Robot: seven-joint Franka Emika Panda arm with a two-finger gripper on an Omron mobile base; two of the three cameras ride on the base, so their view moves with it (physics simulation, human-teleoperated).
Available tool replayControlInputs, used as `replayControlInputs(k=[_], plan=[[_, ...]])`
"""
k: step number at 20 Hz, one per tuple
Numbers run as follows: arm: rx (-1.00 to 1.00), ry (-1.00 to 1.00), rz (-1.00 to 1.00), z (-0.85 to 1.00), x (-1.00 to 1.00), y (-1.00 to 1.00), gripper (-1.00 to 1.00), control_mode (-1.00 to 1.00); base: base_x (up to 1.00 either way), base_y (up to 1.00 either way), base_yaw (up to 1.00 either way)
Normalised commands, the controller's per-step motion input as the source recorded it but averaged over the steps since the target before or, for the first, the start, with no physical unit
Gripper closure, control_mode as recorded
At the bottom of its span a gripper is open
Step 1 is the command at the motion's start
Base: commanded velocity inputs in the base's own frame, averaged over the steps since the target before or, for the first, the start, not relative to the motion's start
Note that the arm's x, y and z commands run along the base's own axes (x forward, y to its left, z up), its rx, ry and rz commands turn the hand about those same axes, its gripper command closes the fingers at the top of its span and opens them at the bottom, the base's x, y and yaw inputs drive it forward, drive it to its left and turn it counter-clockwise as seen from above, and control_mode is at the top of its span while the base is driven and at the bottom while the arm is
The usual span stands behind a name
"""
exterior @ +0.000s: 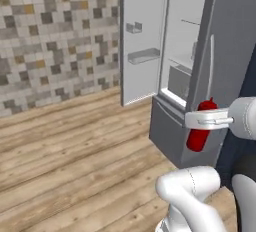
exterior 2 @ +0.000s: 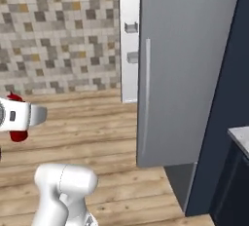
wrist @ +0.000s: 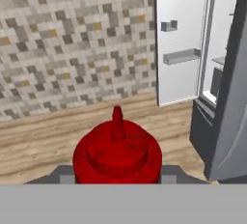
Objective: Place the ketchup and ketchup from the counter to the top shelf of the fridge. If the existing items in the fridge are on the top shelf, move them to other shelves.
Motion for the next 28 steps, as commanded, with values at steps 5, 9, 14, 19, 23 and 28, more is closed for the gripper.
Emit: replayControlInputs(k=[5, 9, 14, 19, 23, 28], plan=[[0.0, 0.0, 0.0, 0.0, 0.0, 0.0, 1.0, 1.0, 1.0, 0.85, 0.03], [0.0, 0.0, 0.0, 0.0, 0.0, 0.0, 1.0, 1.0, 1.0, 0.83, -0.16], [0.0, 0.0, 0.0, 0.0, 0.0, 0.0, 1.0, 1.0, 1.0, 0.94, -0.33], [0.0, 0.0, 0.0, 0.0, 0.0, 0.0, 1.0, 1.0, 0.87, 0.84, -0.63], [0.0, 0.0, 0.0, 0.0, 0.0, 0.0, 1.0, 1.0, 0.41, 0.55, -0.79], [0.0, 0.0, 0.0, 0.0, 0.0, 0.0, 1.0, 1.0, 0.34, 0.49, -0.81]])
